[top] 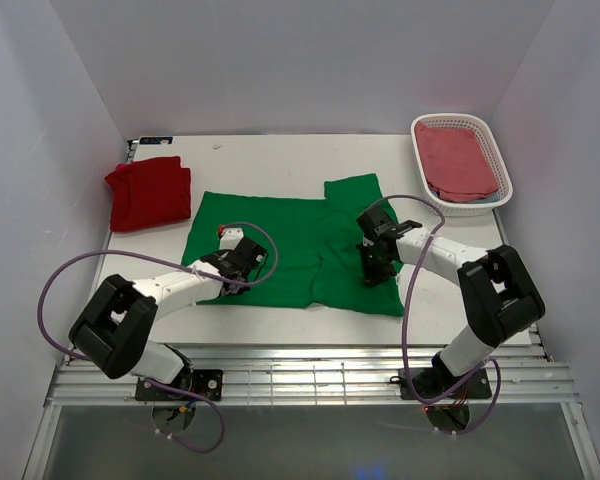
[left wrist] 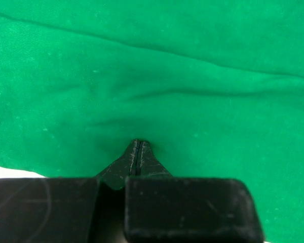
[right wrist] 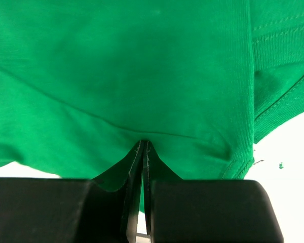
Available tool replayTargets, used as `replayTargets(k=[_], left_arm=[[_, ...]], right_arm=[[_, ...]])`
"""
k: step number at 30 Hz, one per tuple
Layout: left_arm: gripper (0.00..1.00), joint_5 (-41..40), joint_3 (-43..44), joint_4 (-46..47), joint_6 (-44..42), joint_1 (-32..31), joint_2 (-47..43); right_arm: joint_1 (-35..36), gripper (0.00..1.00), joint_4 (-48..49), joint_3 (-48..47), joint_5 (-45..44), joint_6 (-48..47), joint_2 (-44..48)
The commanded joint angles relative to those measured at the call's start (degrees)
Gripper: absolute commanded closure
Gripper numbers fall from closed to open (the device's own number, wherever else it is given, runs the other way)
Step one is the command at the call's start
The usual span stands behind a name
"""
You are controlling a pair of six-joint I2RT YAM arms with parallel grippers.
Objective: Fold and stack the t-shirts
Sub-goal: Fold the tshirt
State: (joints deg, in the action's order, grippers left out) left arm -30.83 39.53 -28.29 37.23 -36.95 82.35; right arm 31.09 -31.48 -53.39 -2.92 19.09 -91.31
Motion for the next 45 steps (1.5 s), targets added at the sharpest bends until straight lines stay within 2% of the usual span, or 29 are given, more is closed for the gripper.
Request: replayTargets(k=[1, 10, 19, 26, 29, 31, 34, 35, 36, 39, 40, 42, 45], left_arm=[[1.0, 0.9, 0.7, -0.7, 0.9, 1.2, 1.1], [1.0, 2.7, 0.9, -2.8, 1.5, 2.1, 4.7], [1.0, 5.2, 1.0, -3.6, 2.0, 2.1, 3.6], [1.0, 9.2, 0.5, -3.3, 2.8, 1.4, -1.1], [1.0, 8.7, 5.4, -2.6, 0.2, 0.4, -7.0], [1.0, 5.3, 9.5, -2.1, -3.0, 0.4, -8.9], [0.78, 2.1, 19.2, -0.5, -9.9, 1.2, -7.8], [0.57, 2.2, 21.6, -0.4, -11.6, 2.8, -6.5], [0.43, 2.4, 25.7, 0.2, -13.2, 4.2, -3.4], [0.13, 6.6, 32.2, 1.3, -18.1, 10.9, 5.0], [0.09, 8.1, 33.8, 1.1, -18.7, 14.8, 7.4], [0.04, 12.6, 39.0, 0.3, -20.1, 18.3, 12.2], [0.03, 14.6, 43.6, 0.0, -22.6, 22.5, 20.6]], right_arm=[[-0.2, 0.92, -2.7, 0.8, -2.9, 0.5, -1.9], [-1.8, 0.92, -6.1, 0.3, -6.8, -1.0, -4.9], [-7.5, 0.92, -8.7, -1.9, -9.7, -5.6, -5.7], [-9.3, 0.92, -10.5, -9.1, -7.3, -9.2, -7.1], [-9.3, 0.92, -11.1, -14.8, -5.9, -10.0, -5.6], [-9.3, 0.91, -12.9, -22.1, -6.1, -10.7, -5.8], [-9.4, 0.8, -15.2, -33.0, -6.2, -12.5, -8.7], [-9.7, 0.78, -15.9, -35.7, -6.0, -12.9, -10.0], [-9.9, 0.73, -16.6, -38.3, -5.3, -13.4, -11.4], [-10.8, 0.7, -19.0, -48.0, -3.9, -14.4, -18.3], [-11.3, 0.69, -19.6, -51.9, -3.2, -14.9, -21.9], [-11.8, 0.68, -19.8, -55.5, -1.6, -15.0, -25.3], [-13.3, 0.67, -19.5, -62.2, 0.4, -15.2, -31.5]])
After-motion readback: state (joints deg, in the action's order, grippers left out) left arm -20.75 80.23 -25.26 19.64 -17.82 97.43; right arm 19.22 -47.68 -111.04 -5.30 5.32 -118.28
